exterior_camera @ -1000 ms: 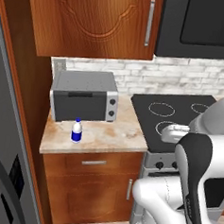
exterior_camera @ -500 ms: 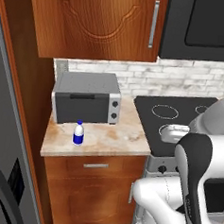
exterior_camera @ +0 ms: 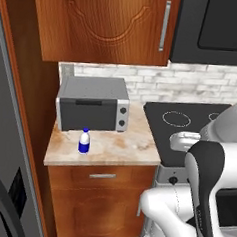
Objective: Take the bottled waters from the counter and place them in the freezer to freeze. Close the freezer door after placing the bottles.
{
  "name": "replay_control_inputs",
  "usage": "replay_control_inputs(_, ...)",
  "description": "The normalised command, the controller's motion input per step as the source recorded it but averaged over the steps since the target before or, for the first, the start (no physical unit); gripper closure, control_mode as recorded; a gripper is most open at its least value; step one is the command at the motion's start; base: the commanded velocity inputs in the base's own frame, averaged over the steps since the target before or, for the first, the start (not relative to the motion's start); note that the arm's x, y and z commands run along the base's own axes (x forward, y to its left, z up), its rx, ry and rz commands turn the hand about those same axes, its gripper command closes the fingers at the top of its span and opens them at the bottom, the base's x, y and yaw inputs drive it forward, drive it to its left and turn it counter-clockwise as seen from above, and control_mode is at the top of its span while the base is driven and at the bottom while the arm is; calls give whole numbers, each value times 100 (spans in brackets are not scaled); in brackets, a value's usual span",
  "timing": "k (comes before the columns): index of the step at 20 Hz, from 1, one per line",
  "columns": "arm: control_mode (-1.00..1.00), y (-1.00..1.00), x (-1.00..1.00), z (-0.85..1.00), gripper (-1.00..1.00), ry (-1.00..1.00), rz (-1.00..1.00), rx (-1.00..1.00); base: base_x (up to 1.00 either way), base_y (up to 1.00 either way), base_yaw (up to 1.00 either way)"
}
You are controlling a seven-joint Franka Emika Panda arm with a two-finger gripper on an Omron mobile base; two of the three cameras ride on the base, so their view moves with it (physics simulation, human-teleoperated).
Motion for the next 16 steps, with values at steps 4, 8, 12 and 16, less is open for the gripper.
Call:
replay_control_inputs(4,100,0,0,0,-100,0,0,0,33,0,0)
replay_control_inputs(8,100,0,0,0,-100,0,0,0,31,0,0)
replay_control_inputs(12,100,0,0,0,-100,0,0,0,29,0,0)
replay_control_inputs(16,100,0,0,0,-100,0,0,0,29,0,0)
